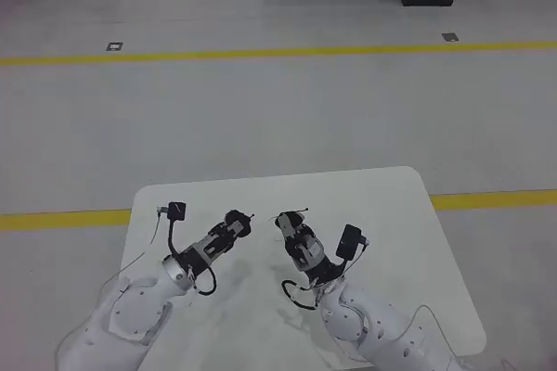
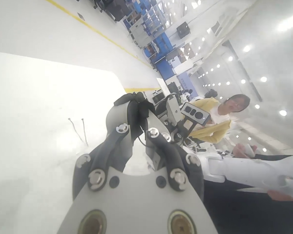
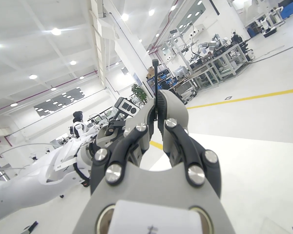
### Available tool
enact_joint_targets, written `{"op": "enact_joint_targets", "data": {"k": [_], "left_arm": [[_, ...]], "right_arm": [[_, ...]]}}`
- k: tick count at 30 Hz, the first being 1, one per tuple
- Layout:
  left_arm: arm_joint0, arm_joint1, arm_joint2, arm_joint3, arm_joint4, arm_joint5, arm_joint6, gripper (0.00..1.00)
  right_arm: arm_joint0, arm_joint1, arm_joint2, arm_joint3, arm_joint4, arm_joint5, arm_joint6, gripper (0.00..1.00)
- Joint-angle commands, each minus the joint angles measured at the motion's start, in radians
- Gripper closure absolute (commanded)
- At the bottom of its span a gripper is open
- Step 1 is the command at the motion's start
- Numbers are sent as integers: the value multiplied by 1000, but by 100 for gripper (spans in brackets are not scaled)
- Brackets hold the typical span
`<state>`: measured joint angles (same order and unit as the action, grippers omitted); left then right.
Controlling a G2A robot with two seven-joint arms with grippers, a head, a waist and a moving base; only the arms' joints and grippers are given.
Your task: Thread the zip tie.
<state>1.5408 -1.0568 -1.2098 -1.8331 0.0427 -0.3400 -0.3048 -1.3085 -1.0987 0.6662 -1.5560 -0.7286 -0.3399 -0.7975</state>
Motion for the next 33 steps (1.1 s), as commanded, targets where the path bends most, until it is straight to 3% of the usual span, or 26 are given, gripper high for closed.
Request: {"op": "enact_joint_targets", "data": {"k": [1, 4, 9, 19, 33], "left_arm": [[7, -1, -2, -6, -42, 0, 5, 100], [12, -2, -8, -14, -78, 0, 1, 100], [10, -4, -10, -19, -53, 0, 4, 100], [3, -1, 10, -16, 27, 0, 48, 100], [3, -1, 10, -16, 27, 0, 48, 100]], "right_arm": [[-2, 2, 6, 1, -45, 0, -17, 100], [-4, 5, 12, 9, -104, 0, -45, 100], [6, 8, 14, 29, -176, 0, -89, 100], [61, 9, -4, 53, -220, 0, -131, 100], [61, 9, -4, 53, -220, 0, -131, 100]]}}
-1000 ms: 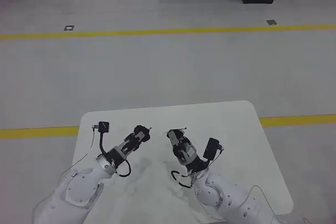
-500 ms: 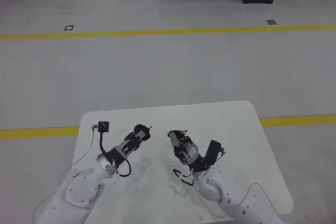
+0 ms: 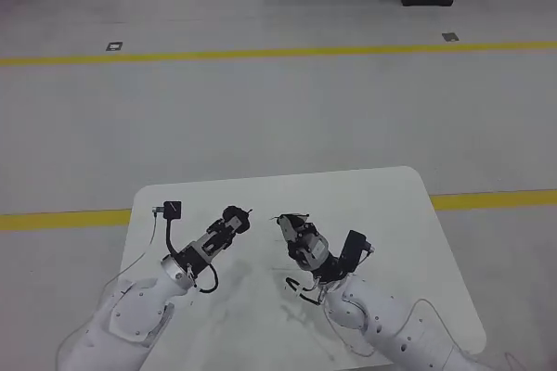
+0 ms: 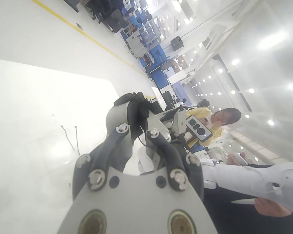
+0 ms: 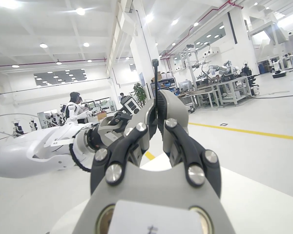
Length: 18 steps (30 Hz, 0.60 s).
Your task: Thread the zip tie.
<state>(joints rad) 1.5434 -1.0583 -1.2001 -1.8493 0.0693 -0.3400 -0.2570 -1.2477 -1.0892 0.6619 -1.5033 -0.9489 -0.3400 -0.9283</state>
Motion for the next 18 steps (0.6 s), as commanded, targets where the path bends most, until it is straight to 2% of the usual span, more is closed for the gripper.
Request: {"op": "enact_joint_targets", "data": {"k": [1, 3, 6, 10, 15, 18], "left_arm": [[0, 0, 0, 0, 0, 0, 0, 100], [0, 0, 0, 0, 0, 0, 0, 100], [0, 0, 0, 0, 0, 0, 0, 100], [0, 0, 0, 0, 0, 0, 0, 100], [0, 0, 0, 0, 0, 0, 0, 100], [0, 0, 0, 0, 0, 0, 0, 100]], "right_arm": [[-1, 0, 1, -2, 0, 1, 4, 100], [-6, -2, 12, -17, -1, 6, 24, 100], [0, -7, 23, -17, -64, 18, 28, 100], [22, -18, 28, 11, -128, 14, 21, 100], [63, -32, 29, 88, -187, 0, -14, 100], [103, -37, 6, 148, -203, 0, -62, 100]]}}
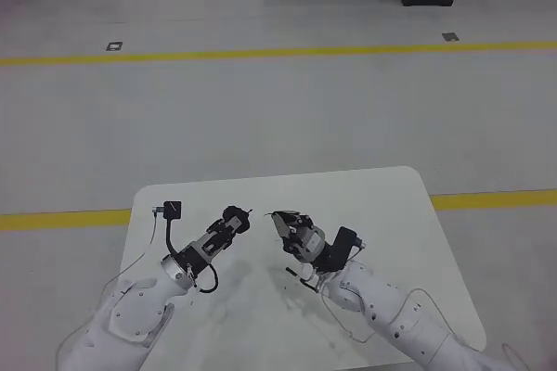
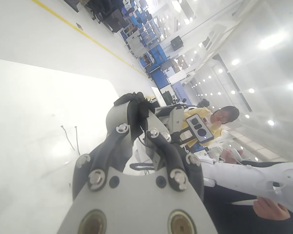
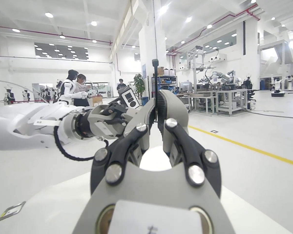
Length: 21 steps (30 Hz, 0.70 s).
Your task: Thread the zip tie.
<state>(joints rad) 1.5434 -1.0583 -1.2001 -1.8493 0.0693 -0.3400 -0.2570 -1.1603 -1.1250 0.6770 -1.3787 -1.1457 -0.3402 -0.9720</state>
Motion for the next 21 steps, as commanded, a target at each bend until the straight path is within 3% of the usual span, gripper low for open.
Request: {"op": "enact_joint_targets", "data": {"k": [1, 3, 21], "left_arm": [[0, 0, 0, 0, 0, 0, 0, 100], [0, 0, 0, 0, 0, 0, 0, 100], [0, 0, 0, 0, 0, 0, 0, 100]], "right_arm": [[28, -2, -22, 38, -5, 0, -43, 100], [50, -2, -48, 66, 4, 0, -82, 100], [50, -2, -48, 66, 4, 0, -82, 100]]}}
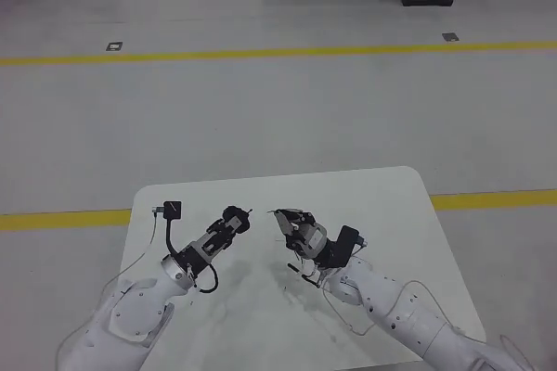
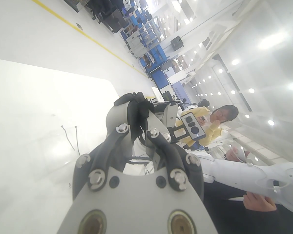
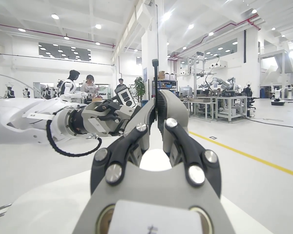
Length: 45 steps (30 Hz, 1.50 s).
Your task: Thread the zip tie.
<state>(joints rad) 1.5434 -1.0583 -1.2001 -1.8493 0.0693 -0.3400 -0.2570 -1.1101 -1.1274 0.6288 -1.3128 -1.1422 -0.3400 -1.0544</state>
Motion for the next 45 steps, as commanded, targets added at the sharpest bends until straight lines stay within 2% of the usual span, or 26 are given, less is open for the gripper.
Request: {"op": "enact_joint_targets", "data": {"k": [1, 5, 12, 19, 22, 24, 36, 45], "left_arm": [[0, 0, 0, 0, 0, 0, 0, 100], [0, 0, 0, 0, 0, 0, 0, 100], [0, 0, 0, 0, 0, 0, 0, 100], [0, 0, 0, 0, 0, 0, 0, 100], [0, 0, 0, 0, 0, 0, 0, 100], [0, 0, 0, 0, 0, 0, 0, 100], [0, 0, 0, 0, 0, 0, 0, 100], [0, 0, 0, 0, 0, 0, 0, 100]], "right_arm": [[0, 0, 0, 0, 0, 0, 0, 100], [-14, -5, 17, -36, 39, 9, 64, 100], [-39, -34, 33, -95, 205, 5, 190, 100], [-57, -62, 44, -102, 334, 0, 283, 100], [-74, -69, 54, -110, 412, 0, 357, 100], [-77, -71, 62, -116, 427, 2, 385, 100], [-83, -71, 63, -126, 434, 0, 391, 100], [-235, -63, 135, -294, 508, 125, 495, 100]]}}
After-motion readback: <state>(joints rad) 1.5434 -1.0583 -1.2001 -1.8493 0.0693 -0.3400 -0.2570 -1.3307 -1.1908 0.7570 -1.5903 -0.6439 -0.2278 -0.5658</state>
